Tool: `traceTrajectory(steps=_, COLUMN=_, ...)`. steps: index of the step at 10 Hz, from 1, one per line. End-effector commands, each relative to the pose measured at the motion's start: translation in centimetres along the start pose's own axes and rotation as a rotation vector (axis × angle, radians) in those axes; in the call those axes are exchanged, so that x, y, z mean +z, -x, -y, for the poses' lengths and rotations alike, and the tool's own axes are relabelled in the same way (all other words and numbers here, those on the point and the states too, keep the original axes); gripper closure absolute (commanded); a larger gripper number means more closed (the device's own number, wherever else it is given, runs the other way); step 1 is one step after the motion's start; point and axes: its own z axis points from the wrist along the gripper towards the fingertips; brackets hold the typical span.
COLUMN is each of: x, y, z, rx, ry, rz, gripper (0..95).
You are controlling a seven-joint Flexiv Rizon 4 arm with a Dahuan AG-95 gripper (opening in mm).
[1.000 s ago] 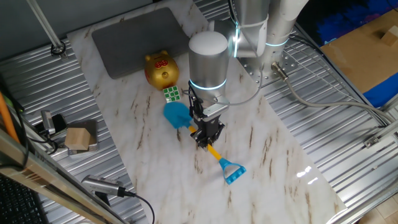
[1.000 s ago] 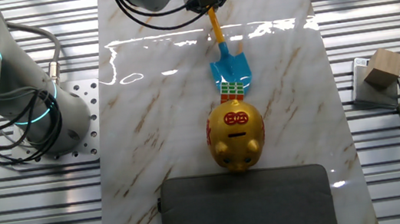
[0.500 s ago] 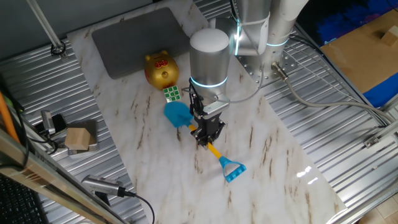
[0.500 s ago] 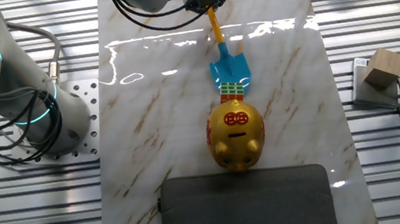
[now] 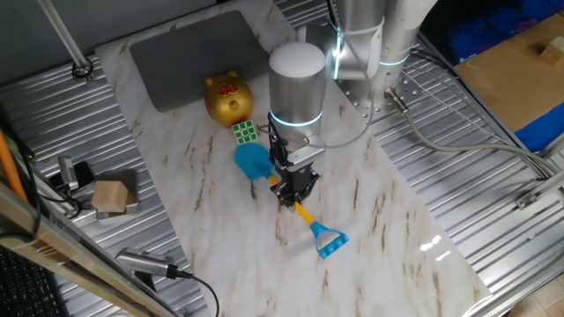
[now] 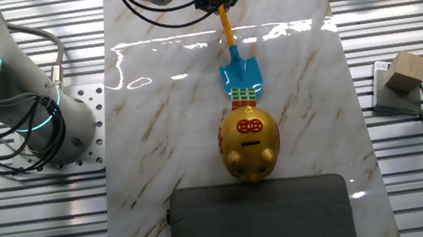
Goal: Use a shovel to scoop up an object
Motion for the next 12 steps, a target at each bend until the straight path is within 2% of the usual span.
traceTrajectory(steps=1, x=0.03, y=0.00, z=0.07, rx=0.006, ry=0.000, rz=-0.001, gripper=95.0)
traceTrajectory(steps=5, x=0.03, y=0.00, z=0.07, rx=0.019, ry=-0.003, rz=0.016, gripper=95.0)
traceTrajectory(steps=12, x=0.03, y=0.00, z=0.07, rx=0.030, ry=-0.004, rz=0.015, gripper=95.0)
